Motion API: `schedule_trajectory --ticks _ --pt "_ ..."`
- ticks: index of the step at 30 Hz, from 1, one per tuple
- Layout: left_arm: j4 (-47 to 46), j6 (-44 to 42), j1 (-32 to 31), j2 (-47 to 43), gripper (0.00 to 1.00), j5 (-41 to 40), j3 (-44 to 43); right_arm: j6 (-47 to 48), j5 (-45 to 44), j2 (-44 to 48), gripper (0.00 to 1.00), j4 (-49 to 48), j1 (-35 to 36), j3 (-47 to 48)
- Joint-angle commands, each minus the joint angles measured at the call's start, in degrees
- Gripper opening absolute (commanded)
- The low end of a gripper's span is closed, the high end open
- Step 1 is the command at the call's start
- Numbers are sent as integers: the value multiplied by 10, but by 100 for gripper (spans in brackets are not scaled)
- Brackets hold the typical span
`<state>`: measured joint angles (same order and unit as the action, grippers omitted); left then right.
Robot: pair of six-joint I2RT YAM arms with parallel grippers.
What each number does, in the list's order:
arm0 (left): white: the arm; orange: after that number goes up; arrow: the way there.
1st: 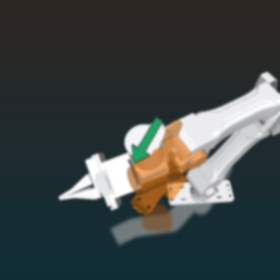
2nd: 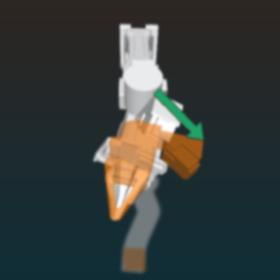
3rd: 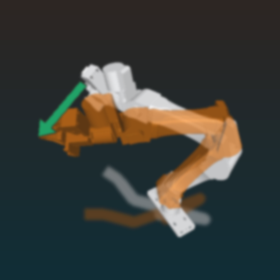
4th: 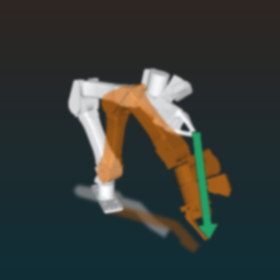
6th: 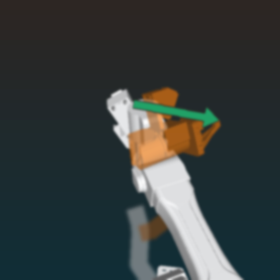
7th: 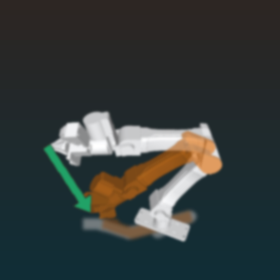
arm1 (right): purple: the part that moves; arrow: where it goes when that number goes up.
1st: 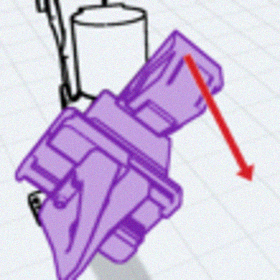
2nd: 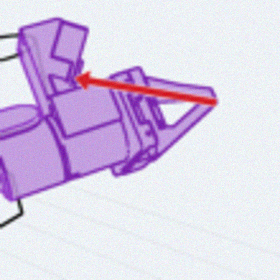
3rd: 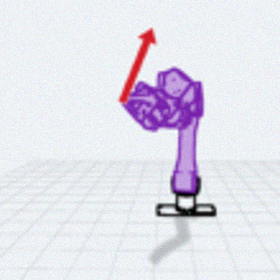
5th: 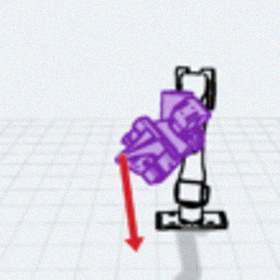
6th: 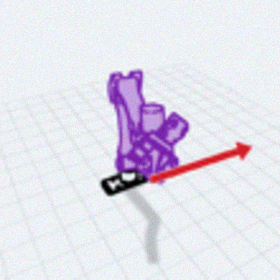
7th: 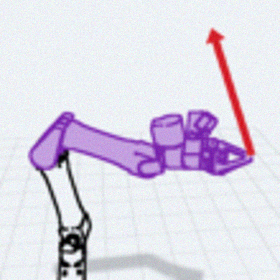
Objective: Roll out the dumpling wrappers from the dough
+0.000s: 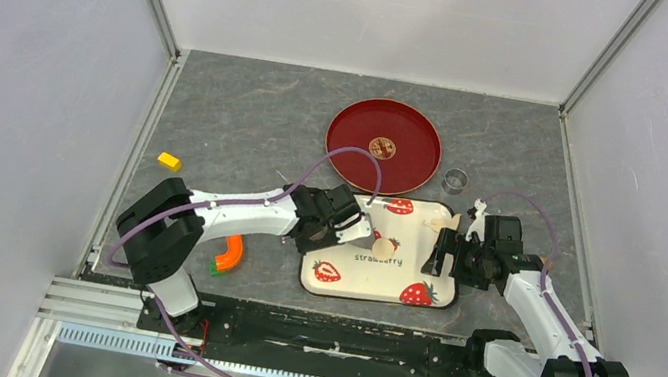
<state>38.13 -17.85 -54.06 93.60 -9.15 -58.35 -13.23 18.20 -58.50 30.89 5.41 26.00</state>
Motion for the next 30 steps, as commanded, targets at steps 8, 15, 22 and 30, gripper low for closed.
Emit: schedule_trajectory --ticks 8,15,22,30 --pt "15 0 -6 -12 2 47 -1 9 10 4 98 3 -1 -8" --pt "20 3 -6 -12 2 54 -10 9 12 4 98 2 -1 -9" --pt "21 29 -6 1 2 51 -30 8 13 5 98 1 -1 -10" --pt "36 39 -10 23 2 39 -61 9 14 5 98 3 -1 -9"
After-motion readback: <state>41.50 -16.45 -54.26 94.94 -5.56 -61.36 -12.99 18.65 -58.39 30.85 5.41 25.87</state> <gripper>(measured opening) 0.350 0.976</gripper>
